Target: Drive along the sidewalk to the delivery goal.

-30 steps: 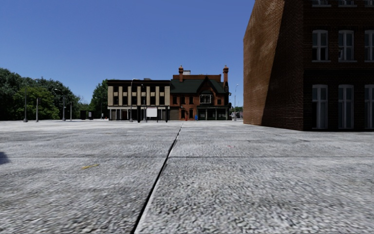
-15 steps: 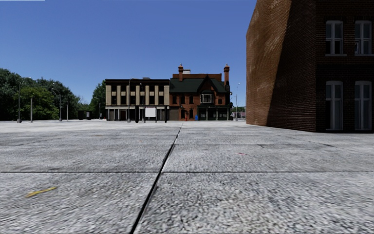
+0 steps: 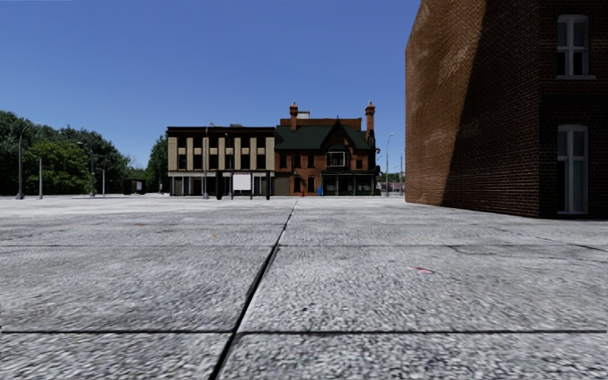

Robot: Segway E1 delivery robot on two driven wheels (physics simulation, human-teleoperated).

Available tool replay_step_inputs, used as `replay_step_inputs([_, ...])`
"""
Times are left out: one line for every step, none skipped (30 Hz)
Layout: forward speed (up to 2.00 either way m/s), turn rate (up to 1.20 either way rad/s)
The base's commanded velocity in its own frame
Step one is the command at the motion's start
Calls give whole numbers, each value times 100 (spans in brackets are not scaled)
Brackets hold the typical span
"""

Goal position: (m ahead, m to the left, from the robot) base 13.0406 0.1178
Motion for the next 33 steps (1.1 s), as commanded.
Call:
replay_step_inputs([200, 0])
replay_step_inputs([200, 0])
replay_step_inputs([200, 0])
replay_step_inputs([200, 0])
replay_step_inputs([200, 0])
replay_step_inputs([200, 0])
replay_step_inputs([200, 0])
replay_step_inputs([200, 0])
replay_step_inputs([200, 0])
replay_step_inputs([200, 0])
replay_step_inputs([200, 0])
replay_step_inputs([200, 0])
replay_step_inputs([200, 0])
replay_step_inputs([200, 0])
replay_step_inputs([200, 0])
replay_step_inputs([200, 0])
replay_step_inputs([200, 0])
replay_step_inputs([200, 0])
replay_step_inputs([200, 0])
replay_step_inputs([200, 0])
replay_step_inputs([200, 0])
replay_step_inputs([200, 0])
replay_step_inputs([200, 0])
replay_step_inputs([200, 0])
replay_step_inputs([200, 0])
replay_step_inputs([200, 0])
replay_step_inputs([200, 0])
replay_step_inputs([200, 0])
replay_step_inputs([200, 0])
replay_step_inputs([200, 0])
replay_step_inputs([200, 0])
replay_step_inputs([200, 0])
replay_step_inputs([200, 0])
